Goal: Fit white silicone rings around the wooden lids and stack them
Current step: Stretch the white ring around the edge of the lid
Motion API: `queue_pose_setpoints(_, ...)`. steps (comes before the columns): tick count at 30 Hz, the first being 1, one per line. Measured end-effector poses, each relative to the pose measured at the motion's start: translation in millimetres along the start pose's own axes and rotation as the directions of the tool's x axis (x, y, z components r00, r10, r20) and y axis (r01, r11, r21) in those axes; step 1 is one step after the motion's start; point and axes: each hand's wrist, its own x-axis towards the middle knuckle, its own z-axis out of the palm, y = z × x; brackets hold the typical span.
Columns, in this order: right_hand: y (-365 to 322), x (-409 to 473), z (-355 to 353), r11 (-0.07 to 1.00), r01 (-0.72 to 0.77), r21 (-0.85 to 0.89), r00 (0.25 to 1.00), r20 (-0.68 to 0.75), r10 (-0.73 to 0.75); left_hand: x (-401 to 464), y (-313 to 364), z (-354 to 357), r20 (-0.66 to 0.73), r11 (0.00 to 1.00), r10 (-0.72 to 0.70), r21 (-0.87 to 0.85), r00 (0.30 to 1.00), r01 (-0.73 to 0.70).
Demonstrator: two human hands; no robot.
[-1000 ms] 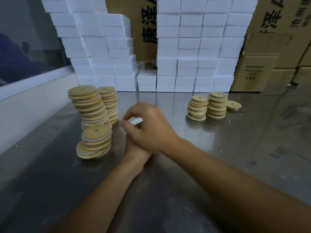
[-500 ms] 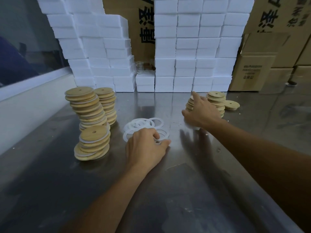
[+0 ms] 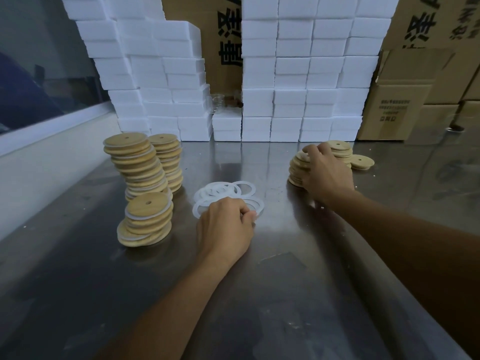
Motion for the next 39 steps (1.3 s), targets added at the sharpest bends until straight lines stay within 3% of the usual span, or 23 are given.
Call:
queue_pose_setpoints(8,-0.2,-28.4,5.8,0.990,0.071,0.120,0.972,-0.231,-0.041,0.2,1.6,-0.1,-0.007,1.000,-0.015,0.024,1.000,0.015)
queue_pose_setpoints(15,-18.2,-61.2,-7.2,0.869,0.339,0.362,0.924,-0.300,-0.236,4.4,1.9,-0.7,-0.099,0.994,-0.069,-0.094,0.993,0.059)
queue_pose_setpoints(20,-34.3,-78.0,-14.1,0.791,0.271,0.549,0.946,-0.306,-0.112,-1.3,6.4,-3.8,-0.128,0.976,0.030,-0.211,0.991,-0.057)
queue_pose_setpoints(24,-47.0,-81.5,-15.5,0.678,0.079,0.731,0.980,-0.182,0.082,-5.9,13.9,-10.9,-0.089,0.867,0.171,-0.460,0.981,-0.193)
queue_pose_setpoints(27,-46.9,-79.4,-16.1,0.663,-0.013,0.749,0.997,-0.043,0.069,-4.1,21.4,-13.2,-0.055,0.741,0.099,-0.662,0.994,-0.110)
queue_pose_setpoints(31,-52.9,-85.0,-19.5,0.390,-0.087,0.917,0.993,0.111,-0.040,0.3,18.8,-10.9,0.038,0.701,-0.083,-0.708,0.996,0.085)
queue_pose_setpoints(34,-60.7,-86.0,-21.3,0.132,-0.330,0.935,0.938,0.341,-0.064,2.2,12.2,-7.0,0.011,0.747,-0.174,-0.650,0.985,0.139)
queue_pose_setpoints(35,-62.7,-86.3,-21.8,0.090,-0.382,0.920,0.919,0.388,-0.070,2.6,10.8,-6.3,-0.008,0.760,-0.189,-0.634,0.982,0.141)
queue_pose_setpoints(36,-64.6,-86.7,-21.5,0.112,-0.367,0.923,0.922,0.377,-0.088,3.0,9.8,-5.7,-0.015,0.762,-0.199,-0.631,0.980,0.145)
queue_pose_setpoints(39,-68.7,-92.6,-17.8,0.341,-0.110,0.933,0.980,0.159,-0.119,2.3,9.6,-3.6,0.067,0.709,-0.223,-0.674,0.973,0.209)
